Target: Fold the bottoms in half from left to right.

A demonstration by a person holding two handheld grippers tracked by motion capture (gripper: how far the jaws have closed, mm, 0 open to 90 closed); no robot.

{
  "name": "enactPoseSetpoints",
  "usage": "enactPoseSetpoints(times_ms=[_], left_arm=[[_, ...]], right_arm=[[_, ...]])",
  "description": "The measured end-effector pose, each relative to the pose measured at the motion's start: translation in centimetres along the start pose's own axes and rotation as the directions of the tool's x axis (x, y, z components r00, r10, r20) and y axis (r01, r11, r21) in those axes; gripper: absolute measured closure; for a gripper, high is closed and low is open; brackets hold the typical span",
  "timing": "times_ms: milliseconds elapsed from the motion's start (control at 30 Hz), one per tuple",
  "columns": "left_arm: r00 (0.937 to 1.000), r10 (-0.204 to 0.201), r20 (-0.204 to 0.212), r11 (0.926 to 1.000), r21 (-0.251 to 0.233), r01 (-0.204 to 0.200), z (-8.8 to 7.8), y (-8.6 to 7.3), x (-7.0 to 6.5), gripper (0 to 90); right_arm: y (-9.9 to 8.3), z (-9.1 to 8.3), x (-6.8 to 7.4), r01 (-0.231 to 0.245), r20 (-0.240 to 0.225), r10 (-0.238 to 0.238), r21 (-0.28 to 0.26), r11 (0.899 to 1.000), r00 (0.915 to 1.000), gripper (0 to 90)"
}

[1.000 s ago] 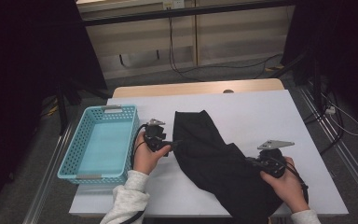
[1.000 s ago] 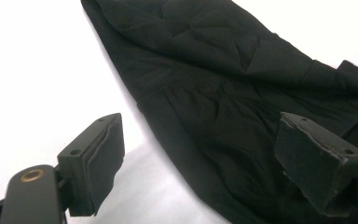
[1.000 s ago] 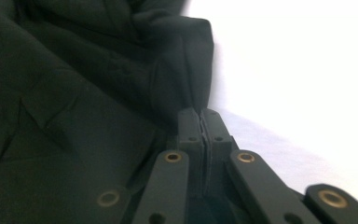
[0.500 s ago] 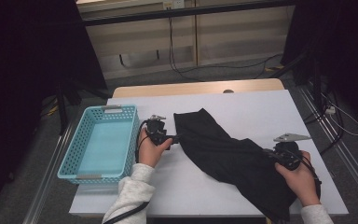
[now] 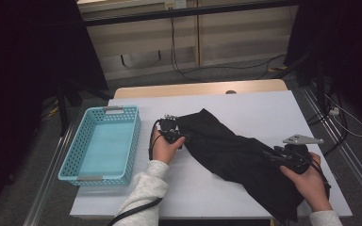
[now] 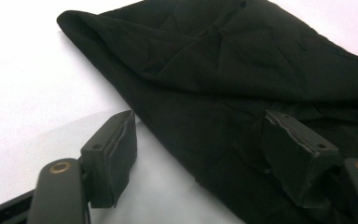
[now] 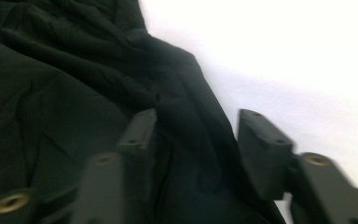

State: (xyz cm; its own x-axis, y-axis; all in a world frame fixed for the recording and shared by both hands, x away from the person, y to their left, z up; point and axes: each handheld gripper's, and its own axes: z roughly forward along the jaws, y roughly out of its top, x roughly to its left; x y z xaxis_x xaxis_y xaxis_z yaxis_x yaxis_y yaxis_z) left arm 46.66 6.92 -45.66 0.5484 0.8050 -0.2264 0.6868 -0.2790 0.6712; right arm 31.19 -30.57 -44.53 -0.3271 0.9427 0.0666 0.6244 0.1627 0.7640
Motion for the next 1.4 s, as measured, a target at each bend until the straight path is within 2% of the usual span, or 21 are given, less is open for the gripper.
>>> enactPoseSetpoints(times_ms=[33,67,100,233,333,433,533,667,800,867,967,1100,1200,1400], left_arm=[[0.9997,0.015,-0.020,0.9999,0.008,-0.015,0.0,0.0,-0.3,31.9],[0.9999,0.009,-0.014,0.9999,0.010,-0.009,0.0,0.1,-0.5,36.9],[0.9999,-0.009,0.007,0.9999,0.014,0.009,0.1,0.1,-0.6,41.2],[0.9981,-0.051,0.034,0.9980,0.039,0.050,0.1,0.2,-1.2,60.9],[0.9944,-0.085,0.063,0.9954,0.050,0.082,0.3,0.0,-1.3,75.6],[0.9937,-0.091,0.066,0.9950,0.048,0.088,0.2,0.0,-1.3,81.2],[0.9925,-0.099,0.071,0.9947,0.035,0.097,-0.5,-0.1,-0.8,83.3],[0.9954,-0.093,0.024,0.9956,0.013,0.093,-2.4,-0.5,0.8,83.5],[0.9927,-0.118,-0.023,0.9929,0.004,0.119,-3.8,-1.5,2.9,83.4],[0.9913,-0.126,-0.039,0.9920,-0.007,0.126,-4.5,-1.7,3.5,83.4],[0.9910,-0.126,-0.044,0.9920,-0.009,0.126,-5.2,-1.9,3.9,83.3],[0.9915,-0.119,-0.053,0.9929,-0.014,0.118,-5.4,-2.0,3.9,83.1],[0.9920,-0.117,-0.049,0.9931,-0.016,0.116,-5.5,-2.2,4.0,82.9],[0.9929,-0.113,-0.038,0.9933,-0.029,0.112,-5.7,-2.2,4.1,82.3]], right_arm=[[0.0,-0.2,0.0,-0.002,0.008,0.002,-0.006,1.000,1.0000,42.3],[-0.1,-0.4,0.1,-0.001,0.009,0.001,-0.010,1.000,1.0000,42.0],[-0.2,-0.5,0.1,0.002,0.008,-0.002,-0.013,1.000,1.0000,41.7],[-0.5,-1.1,0.4,0.011,0.019,-0.010,-0.013,1.000,0.9998,40.5],[-0.5,-1.5,0.5,0.012,0.021,-0.011,-0.026,1.000,0.9997,40.3],[-0.4,-1.7,0.6,0.022,0.015,-0.021,-0.031,0.999,0.9997,39.6],[-0.4,-1.7,0.7,0.026,0.007,-0.026,-0.032,0.999,0.9996,38.2],[-0.3,-1.7,0.6,0.019,0.008,-0.019,-0.030,0.999,0.9998,34.9],[-0.3,-1.8,0.6,0.007,0.007,-0.007,-0.025,1.000,1.0000,33.0],[-0.3,-1.9,0.6,0.005,0.008,-0.005,-0.022,1.000,1.0000,32.2],[-0.3,-2.2,0.4,0.000,0.011,0.001,-0.018,1.000,0.9999,32.2],[-0.7,-2.6,0.3,-0.005,0.015,0.005,-0.004,1.000,0.9999,36.1],[-0.9,-2.7,0.3,0.002,0.012,-0.002,0.016,1.000,0.9999,45.0],[-1.9,-3.5,0.4,0.003,0.031,-0.005,0.063,0.998,0.9995,55.3]])
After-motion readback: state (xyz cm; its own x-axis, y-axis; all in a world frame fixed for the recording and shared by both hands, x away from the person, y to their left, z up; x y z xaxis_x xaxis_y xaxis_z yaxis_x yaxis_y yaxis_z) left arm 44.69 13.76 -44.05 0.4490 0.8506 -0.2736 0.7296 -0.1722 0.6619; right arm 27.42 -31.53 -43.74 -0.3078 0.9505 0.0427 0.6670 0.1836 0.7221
